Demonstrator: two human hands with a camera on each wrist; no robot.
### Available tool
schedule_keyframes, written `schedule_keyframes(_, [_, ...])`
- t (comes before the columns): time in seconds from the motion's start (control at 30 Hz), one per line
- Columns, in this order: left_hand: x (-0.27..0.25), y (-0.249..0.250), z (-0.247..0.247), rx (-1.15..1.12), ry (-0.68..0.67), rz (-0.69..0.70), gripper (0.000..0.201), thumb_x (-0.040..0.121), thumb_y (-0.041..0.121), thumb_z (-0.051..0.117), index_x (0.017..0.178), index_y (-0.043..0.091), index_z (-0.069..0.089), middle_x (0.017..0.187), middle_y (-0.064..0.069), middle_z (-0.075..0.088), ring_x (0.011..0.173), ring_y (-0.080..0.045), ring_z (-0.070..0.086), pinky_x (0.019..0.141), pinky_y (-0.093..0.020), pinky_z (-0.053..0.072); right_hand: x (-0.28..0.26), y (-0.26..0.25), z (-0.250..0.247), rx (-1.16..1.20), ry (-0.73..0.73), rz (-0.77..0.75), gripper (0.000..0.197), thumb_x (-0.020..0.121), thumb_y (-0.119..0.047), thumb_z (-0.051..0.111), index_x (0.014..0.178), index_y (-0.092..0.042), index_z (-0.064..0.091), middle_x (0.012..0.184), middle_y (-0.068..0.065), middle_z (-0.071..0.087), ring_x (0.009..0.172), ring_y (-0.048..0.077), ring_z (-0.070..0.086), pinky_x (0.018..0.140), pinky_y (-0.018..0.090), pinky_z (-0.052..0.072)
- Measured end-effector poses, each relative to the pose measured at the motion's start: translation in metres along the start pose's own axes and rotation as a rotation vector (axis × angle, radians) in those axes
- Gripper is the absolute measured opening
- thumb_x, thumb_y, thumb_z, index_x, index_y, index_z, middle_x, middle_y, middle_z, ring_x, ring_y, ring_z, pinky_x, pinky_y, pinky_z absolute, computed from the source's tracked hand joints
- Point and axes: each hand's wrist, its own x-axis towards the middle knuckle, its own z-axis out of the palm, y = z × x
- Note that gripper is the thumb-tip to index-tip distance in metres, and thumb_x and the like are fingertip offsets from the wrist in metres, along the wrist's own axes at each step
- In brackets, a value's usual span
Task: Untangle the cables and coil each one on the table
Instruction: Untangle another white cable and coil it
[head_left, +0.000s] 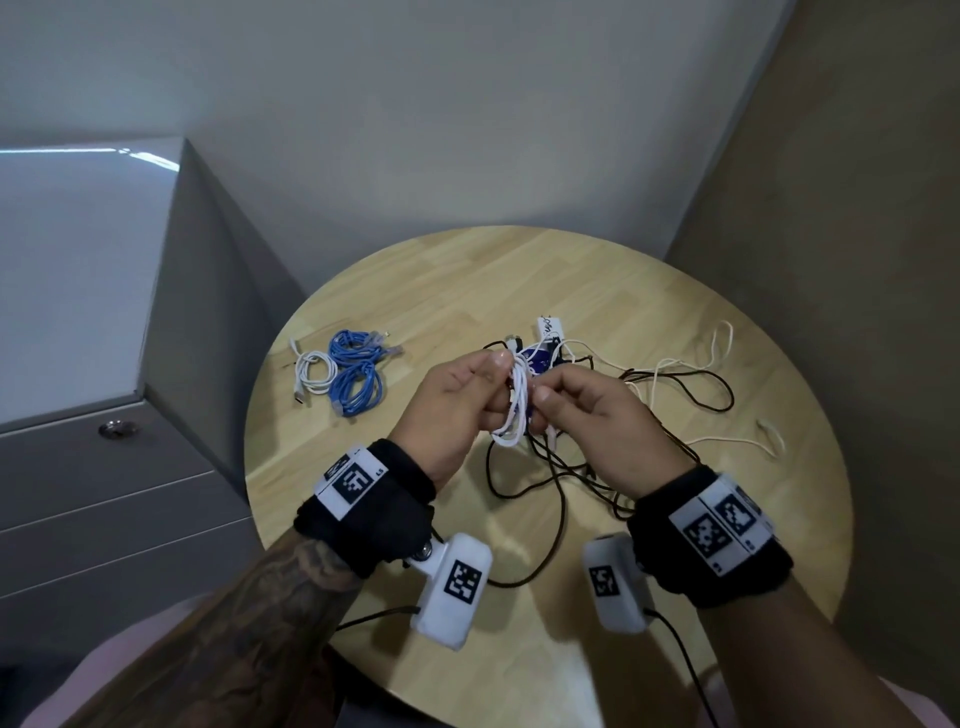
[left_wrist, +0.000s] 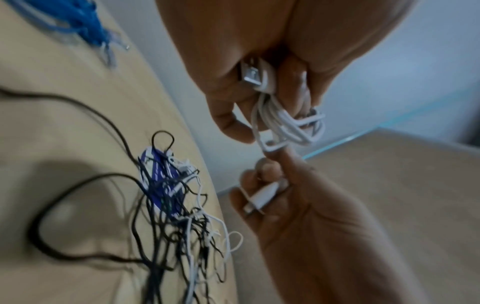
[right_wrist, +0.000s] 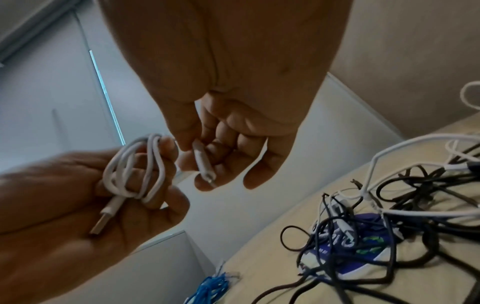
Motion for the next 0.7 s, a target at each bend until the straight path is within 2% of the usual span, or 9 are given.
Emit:
schedule_keyframes(0.07, [0.003, -0.005, -0.005, -0.056, -0.003, -0.017, 0.031, 0.105, 0.013, 0.036, 0.093, -0.007, 0.057, 0.05, 0.01, 0.042, 0.041, -0.001, 0.037, 0.045, -0.011, 0.034, 0.001, 0.0, 0.0, 0.017, -0.005, 0.008, 0.015, 0.101, -0.015, 0.057, 0.096, -0.004, 0.067, 0.084, 0.015, 0.068, 0.078, 0.016, 0.061, 0.077, 0.033, 0.049])
schedule_keyframes(0.13, [0.005, -0.01, -0.013, -0.067, -0.004, -0.018, 0.034, 0.103, 0.017, 0.042, 0.09, -0.01, 0.057, 0.056, 0.004, 0.037, 0.047, -0.007, 0.034, 0.049, -0.015, 0.034, 0.001, -0.002, -0.003, 0.073, 0.012, 0.051, 0.012, 0.101, -0.009, 0.058, 0.094, -0.007, 0.067, 0.083, 0.012, 0.067, 0.077, 0.015, 0.062, 0.072, 0.03, 0.05])
schedule_keyframes(0.2, [0.006, -0.011, -0.017, -0.035, 0.003, -0.002, 0.036, 0.099, 0.021, 0.049, 0.093, -0.013, 0.06, 0.062, -0.002, 0.051, 0.054, -0.011, 0.047, 0.056, -0.02, 0.042, 0.001, -0.005, -0.004, 0.153, 0.049, 0.1, 0.011, 0.1, -0.007, 0.058, 0.096, -0.006, 0.067, 0.084, 0.008, 0.067, 0.075, 0.012, 0.063, 0.07, 0.027, 0.051])
schedule_keyframes(0.27, [0.005, -0.009, -0.018, -0.004, 0.01, 0.017, 0.029, 0.095, 0.023, 0.052, 0.094, -0.001, 0.069, 0.079, -0.008, 0.067, 0.072, -0.015, 0.062, 0.069, -0.023, 0.049, 0.0, -0.006, -0.003, 0.171, 0.087, 0.116, 0.011, 0.099, -0.011, 0.06, 0.1, -0.008, 0.071, 0.086, 0.003, 0.07, 0.076, 0.01, 0.063, 0.066, 0.023, 0.05])
schedule_keyframes(0.37, [0.004, -0.009, -0.016, 0.044, 0.026, 0.015, 0.027, 0.096, 0.019, 0.053, 0.102, -0.001, 0.07, 0.097, -0.011, 0.072, 0.092, -0.016, 0.066, 0.081, -0.024, 0.05, 0.0, -0.004, 0.004, 0.177, 0.167, 0.138, 0.013, 0.097, -0.017, 0.065, 0.103, -0.017, 0.077, 0.095, 0.006, 0.076, 0.083, 0.011, 0.067, 0.06, 0.021, 0.051])
schedule_keyframes(0.43, [0.004, -0.009, -0.017, 0.033, 0.018, -0.022, 0.028, 0.094, 0.021, 0.056, 0.104, -0.002, 0.071, 0.101, -0.016, 0.072, 0.094, -0.021, 0.066, 0.084, -0.032, 0.052, 0.0, -0.005, 0.007, 0.286, 0.184, 0.177, 0.014, 0.098, -0.014, 0.063, 0.103, -0.015, 0.076, 0.094, 0.009, 0.077, 0.081, 0.014, 0.071, 0.062, 0.024, 0.056])
schedule_keyframes(0.53, [0.004, -0.009, -0.021, 0.006, 0.012, -0.11, 0.03, 0.092, 0.023, 0.059, 0.107, 0.0, 0.071, 0.105, -0.026, 0.069, 0.092, -0.032, 0.064, 0.091, -0.054, 0.05, 0.002, -0.007, 0.006, 0.463, 0.176, 0.234, 0.014, 0.099, -0.011, 0.06, 0.105, -0.008, 0.072, 0.092, 0.012, 0.076, 0.077, 0.019, 0.074, 0.063, 0.025, 0.058])
schedule_keyframes(0.6, [0.004, -0.008, -0.023, 0.011, 0.013, -0.141, 0.033, 0.09, 0.025, 0.061, 0.108, -0.001, 0.071, 0.108, -0.029, 0.068, 0.092, -0.033, 0.064, 0.094, -0.057, 0.048, 0.003, -0.007, 0.006, 0.472, 0.162, 0.247, 0.015, 0.1, -0.012, 0.058, 0.108, -0.004, 0.069, 0.091, 0.014, 0.075, 0.076, 0.023, 0.073, 0.066, 0.028, 0.058])
schedule_keyframes(0.7, [0.003, -0.008, -0.022, 0.017, -0.01, -0.153, 0.034, 0.091, 0.025, 0.06, 0.108, -0.002, 0.07, 0.109, -0.027, 0.068, 0.093, -0.031, 0.065, 0.095, -0.054, 0.049, 0.003, -0.007, 0.009, 0.474, 0.13, 0.269, 0.013, 0.102, -0.013, 0.054, 0.102, -0.008, 0.067, 0.09, 0.012, 0.07, 0.078, 0.023, 0.066, 0.07, 0.03, 0.055])
